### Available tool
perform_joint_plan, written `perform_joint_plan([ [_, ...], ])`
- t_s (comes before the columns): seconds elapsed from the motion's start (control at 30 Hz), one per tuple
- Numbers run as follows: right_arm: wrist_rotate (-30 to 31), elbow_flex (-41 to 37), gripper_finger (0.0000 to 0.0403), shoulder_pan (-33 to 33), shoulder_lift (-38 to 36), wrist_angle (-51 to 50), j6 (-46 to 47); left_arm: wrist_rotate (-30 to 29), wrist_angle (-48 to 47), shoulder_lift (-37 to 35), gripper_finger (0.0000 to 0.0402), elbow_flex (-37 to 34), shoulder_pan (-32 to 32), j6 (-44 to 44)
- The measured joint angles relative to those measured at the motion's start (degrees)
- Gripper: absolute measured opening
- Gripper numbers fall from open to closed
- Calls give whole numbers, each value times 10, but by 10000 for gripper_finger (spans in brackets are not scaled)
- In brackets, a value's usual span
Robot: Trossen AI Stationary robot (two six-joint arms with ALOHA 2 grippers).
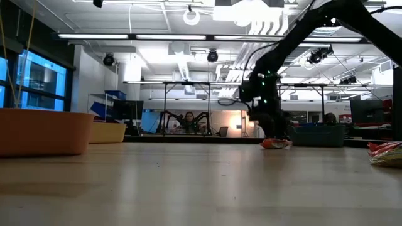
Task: Sort candy
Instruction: Put the pink candy into the orange bin
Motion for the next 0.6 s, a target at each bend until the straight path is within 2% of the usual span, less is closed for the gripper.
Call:
perform_joint_plan([
  [0.23,-13,-28,236,-8,-5,46,1,-24,1,1,166,0,0,-7],
  [0.37,-17,-28,225,-6,-3,51,-32,-31,0,2,166,0,0,-14],
  [0.47,-29,-28,169,2,-3,50,-59,-35,0,2,166,0,0,-14],
  [0.6,-73,-27,37,27,-3,45,-69,-39,0,2,166,0,0,-14],
])
